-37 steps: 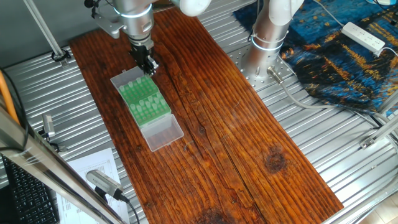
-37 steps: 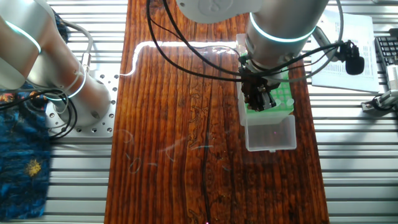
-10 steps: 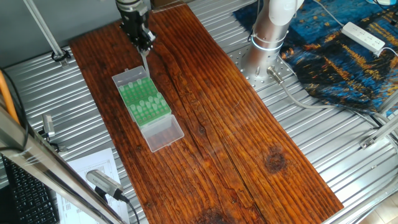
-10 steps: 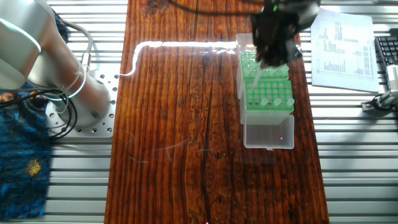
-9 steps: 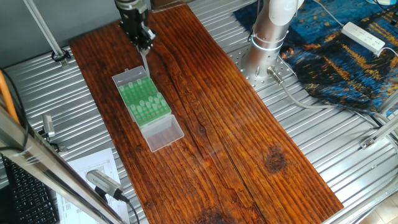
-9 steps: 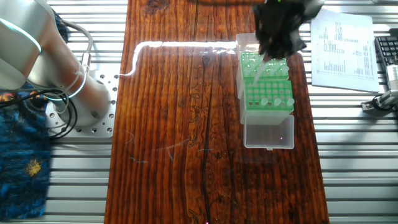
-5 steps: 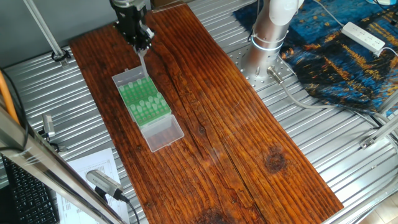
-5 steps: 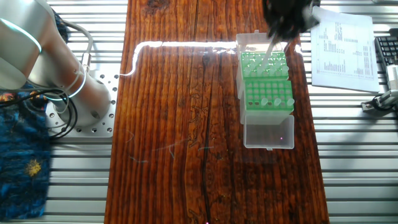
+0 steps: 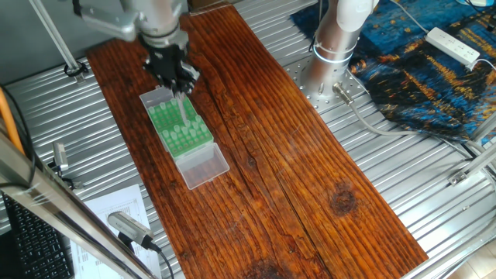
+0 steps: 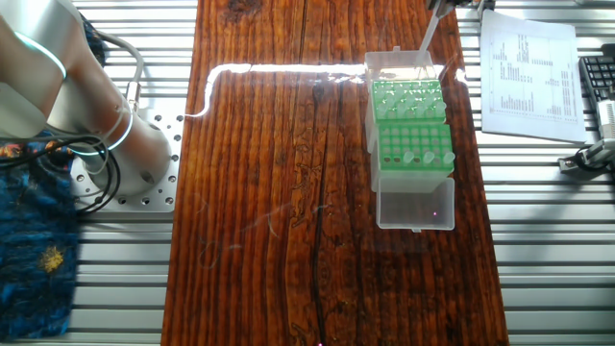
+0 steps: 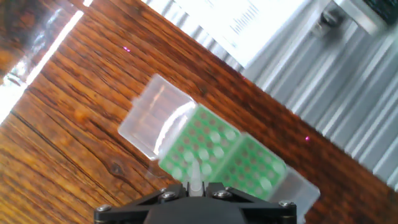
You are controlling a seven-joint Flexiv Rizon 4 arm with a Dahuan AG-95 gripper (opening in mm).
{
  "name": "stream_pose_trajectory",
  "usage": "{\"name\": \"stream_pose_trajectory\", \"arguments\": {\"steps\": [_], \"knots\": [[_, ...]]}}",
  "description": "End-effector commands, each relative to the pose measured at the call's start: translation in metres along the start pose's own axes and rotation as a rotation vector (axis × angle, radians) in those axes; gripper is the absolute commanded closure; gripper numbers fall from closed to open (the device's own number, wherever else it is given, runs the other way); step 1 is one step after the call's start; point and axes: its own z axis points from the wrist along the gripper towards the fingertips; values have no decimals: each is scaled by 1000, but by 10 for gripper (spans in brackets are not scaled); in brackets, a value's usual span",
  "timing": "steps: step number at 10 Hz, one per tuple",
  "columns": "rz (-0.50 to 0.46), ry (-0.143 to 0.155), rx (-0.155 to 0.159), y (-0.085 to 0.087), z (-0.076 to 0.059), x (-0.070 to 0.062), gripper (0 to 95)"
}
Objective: Transfer all large pipette tips from one holder to another
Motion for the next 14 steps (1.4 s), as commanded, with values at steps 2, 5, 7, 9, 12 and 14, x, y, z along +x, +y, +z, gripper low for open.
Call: {"name": "stream_pose_trajectory", "arguments": {"steps": [2, 5, 7, 9, 12, 14], "knots": [[-47, -4, 26, 7, 21, -7, 950], [-103, -5, 49, 0, 27, -7, 950], [-112, -8, 54, -5, 31, -7, 950], [-119, -9, 54, -11, 36, -8, 950], [-135, -11, 49, -13, 40, -8, 950], [-141, -10, 49, -10, 49, -6, 950]]}}
